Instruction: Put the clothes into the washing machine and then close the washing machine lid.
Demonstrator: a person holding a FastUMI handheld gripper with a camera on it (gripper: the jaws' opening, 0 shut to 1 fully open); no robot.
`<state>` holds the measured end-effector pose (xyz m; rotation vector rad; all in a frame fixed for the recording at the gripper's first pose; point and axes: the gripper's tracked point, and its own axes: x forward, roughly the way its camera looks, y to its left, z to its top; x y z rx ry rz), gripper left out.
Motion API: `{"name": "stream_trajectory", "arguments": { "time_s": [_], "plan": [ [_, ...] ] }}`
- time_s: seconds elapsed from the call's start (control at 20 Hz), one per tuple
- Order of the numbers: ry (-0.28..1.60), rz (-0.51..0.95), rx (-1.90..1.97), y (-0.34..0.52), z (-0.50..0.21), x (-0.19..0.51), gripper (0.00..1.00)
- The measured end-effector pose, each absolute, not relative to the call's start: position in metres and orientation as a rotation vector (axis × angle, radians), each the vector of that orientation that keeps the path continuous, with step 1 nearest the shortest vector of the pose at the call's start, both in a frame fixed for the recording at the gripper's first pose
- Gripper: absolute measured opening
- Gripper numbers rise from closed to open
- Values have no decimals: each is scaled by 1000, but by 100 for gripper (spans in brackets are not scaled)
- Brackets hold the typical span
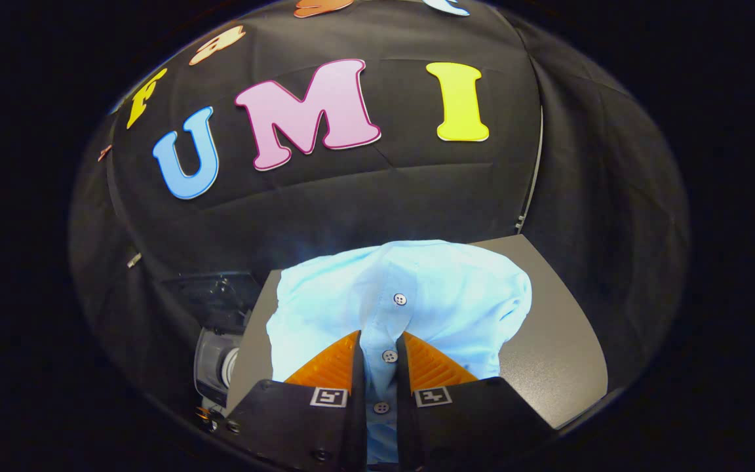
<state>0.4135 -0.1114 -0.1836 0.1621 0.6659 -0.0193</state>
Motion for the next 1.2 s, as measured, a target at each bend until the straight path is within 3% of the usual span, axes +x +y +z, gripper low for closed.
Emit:
{"name": "stream_trajectory", "arguments": {
  "time_s": [0.6, 1.2],
  "plan": [
    [565, 148, 226, 1, -118, 422, 22],
    [616, 350, 236, 165, -139, 414, 22]
  ]
}}
